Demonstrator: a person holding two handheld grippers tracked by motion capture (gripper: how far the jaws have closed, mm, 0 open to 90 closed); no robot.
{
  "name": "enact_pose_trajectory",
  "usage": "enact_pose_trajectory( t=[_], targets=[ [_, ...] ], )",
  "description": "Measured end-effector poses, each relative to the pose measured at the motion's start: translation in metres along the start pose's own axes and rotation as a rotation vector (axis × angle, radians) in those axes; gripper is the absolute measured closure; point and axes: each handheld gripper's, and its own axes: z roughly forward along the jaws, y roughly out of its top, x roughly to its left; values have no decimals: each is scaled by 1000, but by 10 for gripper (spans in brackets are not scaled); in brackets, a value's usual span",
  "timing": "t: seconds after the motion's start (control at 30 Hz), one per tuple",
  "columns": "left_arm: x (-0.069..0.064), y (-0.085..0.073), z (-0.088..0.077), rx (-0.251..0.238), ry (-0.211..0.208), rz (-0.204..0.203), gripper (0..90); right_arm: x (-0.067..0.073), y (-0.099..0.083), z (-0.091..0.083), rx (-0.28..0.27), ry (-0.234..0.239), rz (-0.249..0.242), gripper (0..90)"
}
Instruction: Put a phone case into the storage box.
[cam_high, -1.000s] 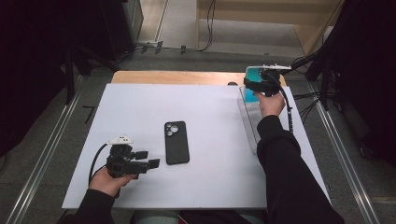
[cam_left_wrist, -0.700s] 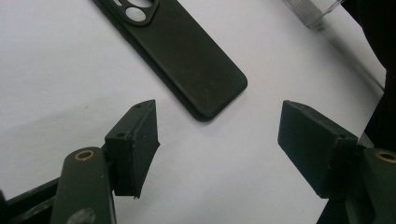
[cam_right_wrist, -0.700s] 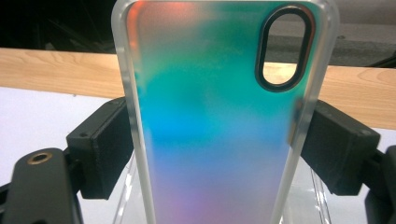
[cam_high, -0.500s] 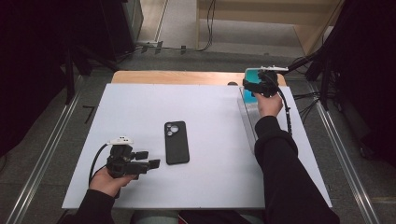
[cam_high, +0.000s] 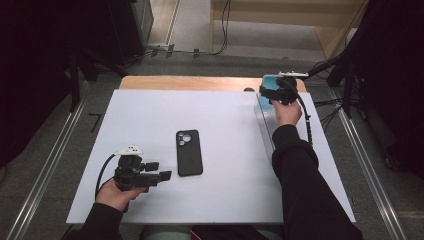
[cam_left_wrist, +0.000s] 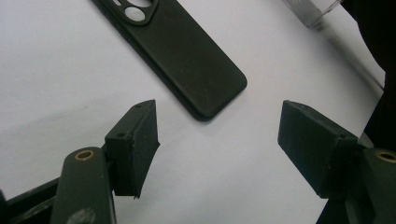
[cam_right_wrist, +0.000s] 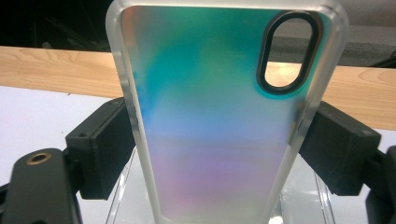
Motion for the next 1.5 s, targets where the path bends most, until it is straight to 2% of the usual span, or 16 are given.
enact_pose_trajectory(
  t=[0.1, 0.17, 0.27, 0.57, 0.63, 0.9, 1.0, 1.17, 1.23, 1.5],
  targets=[
    [0, 0, 0, 0, 0, 0, 291, 0, 0, 1, -1, 3, -11, 141],
    [0, 0, 0, -1, -1, 0, 291, 1, -1, 2, 0, 5, -21, 109],
    [-1, 0, 1, 1, 0, 0, 291, 1, -1, 3, 15, 20, -9, 99],
    [0, 0, 1, 3, -1, -1, 290, 1, -1, 1, 24, 17, -18, 83],
    [0, 0, 1, 7, -1, -6, 290, 1, 0, -1, 26, 25, -1, 1],
    [1, 0, 2, 14, 1, -19, 289, 3, 4, -14, 64, 48, -10, 0],
    [1, 1, 1, 13, 0, -19, 289, 7, 5, -24, 71, 71, -13, 0],
    [0, 1, 2, 13, 2, -22, 289, 14, 6, -39, 117, 114, -16, 0],
    [0, 2, 2, 12, 1, -25, 289, 17, 6, -46, 116, 133, -18, 0],
    [2, 4, 4, 18, -5, -27, 289, 30, 2, -72, 133, 237, -50, 37]
  ],
)
